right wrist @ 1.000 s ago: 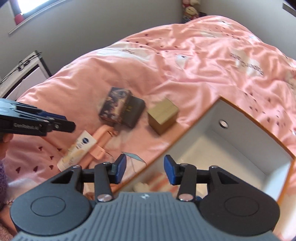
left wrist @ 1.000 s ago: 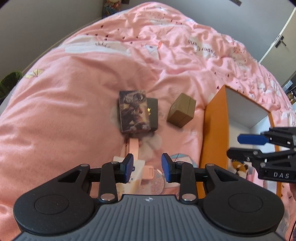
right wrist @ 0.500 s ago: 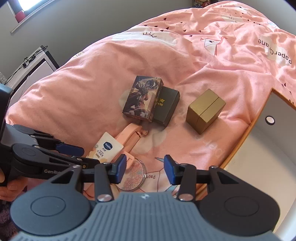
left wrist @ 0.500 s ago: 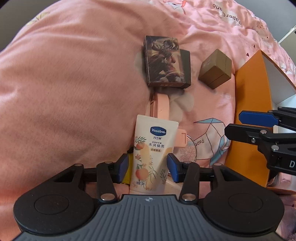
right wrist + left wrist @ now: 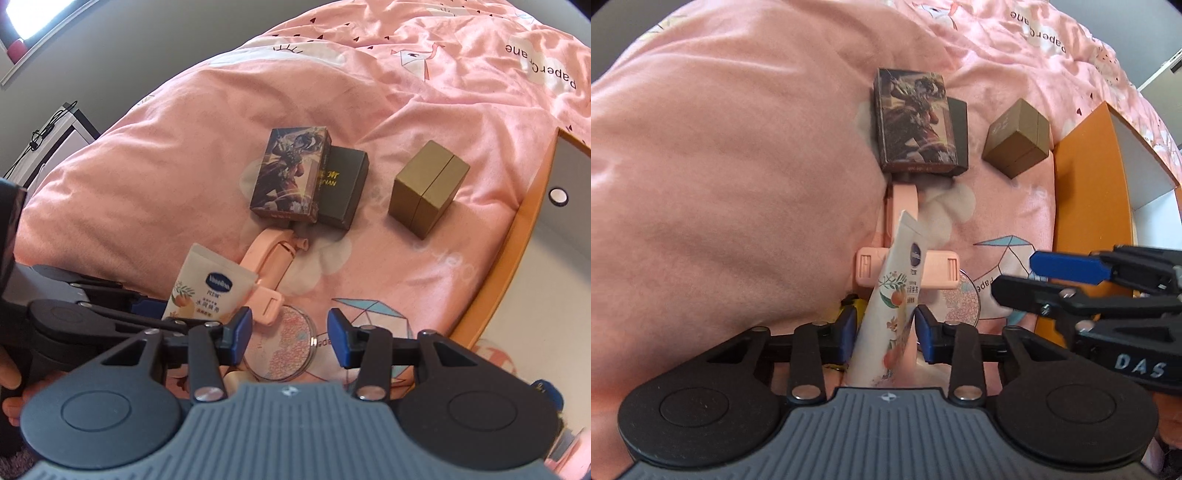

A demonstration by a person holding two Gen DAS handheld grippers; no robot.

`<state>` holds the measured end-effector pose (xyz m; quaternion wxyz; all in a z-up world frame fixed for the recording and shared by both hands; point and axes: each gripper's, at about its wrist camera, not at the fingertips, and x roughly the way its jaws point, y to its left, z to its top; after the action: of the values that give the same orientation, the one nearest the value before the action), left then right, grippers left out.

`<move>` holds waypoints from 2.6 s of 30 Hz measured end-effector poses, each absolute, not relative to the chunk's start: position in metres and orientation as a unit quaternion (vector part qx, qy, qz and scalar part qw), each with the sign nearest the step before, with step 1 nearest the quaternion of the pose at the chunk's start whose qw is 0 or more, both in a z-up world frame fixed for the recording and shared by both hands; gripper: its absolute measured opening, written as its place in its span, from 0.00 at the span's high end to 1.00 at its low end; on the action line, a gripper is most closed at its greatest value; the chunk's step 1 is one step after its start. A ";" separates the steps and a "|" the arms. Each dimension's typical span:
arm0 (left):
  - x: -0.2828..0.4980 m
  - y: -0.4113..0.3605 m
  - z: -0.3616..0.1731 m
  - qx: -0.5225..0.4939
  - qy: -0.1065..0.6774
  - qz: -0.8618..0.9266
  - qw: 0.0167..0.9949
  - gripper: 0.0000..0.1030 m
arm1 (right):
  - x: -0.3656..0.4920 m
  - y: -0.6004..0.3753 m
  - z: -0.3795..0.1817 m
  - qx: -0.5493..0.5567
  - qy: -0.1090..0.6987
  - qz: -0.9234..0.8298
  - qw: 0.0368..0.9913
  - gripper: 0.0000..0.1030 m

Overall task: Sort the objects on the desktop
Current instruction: 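Grasp the Vaseline tube with the left gripper while the right gripper grasps the pink selfie stick, then lift the Vaseline tube and pink selfie stick and carry them over the box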

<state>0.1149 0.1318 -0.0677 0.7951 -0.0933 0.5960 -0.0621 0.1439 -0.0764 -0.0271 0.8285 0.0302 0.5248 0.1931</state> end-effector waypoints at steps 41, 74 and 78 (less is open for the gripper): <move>0.101 0.160 -0.039 -0.112 0.545 -0.033 0.830 0.78 | 0.148 -0.024 -0.090 0.108 0.559 0.182 0.802 0.68; 0.123 0.016 0.064 -0.092 0.427 -0.210 0.874 0.78 | 0.100 -0.194 0.075 -0.012 0.409 0.112 0.906 0.71; 0.139 -0.005 0.056 -0.091 0.436 -0.219 0.868 0.78 | 0.112 -0.222 0.060 -0.058 0.435 0.088 0.894 0.71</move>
<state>0.1386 -0.0052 0.0559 0.8685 -0.0907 0.4355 -0.2188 0.1119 -0.2219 0.0604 0.8940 -0.0576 0.4354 0.0885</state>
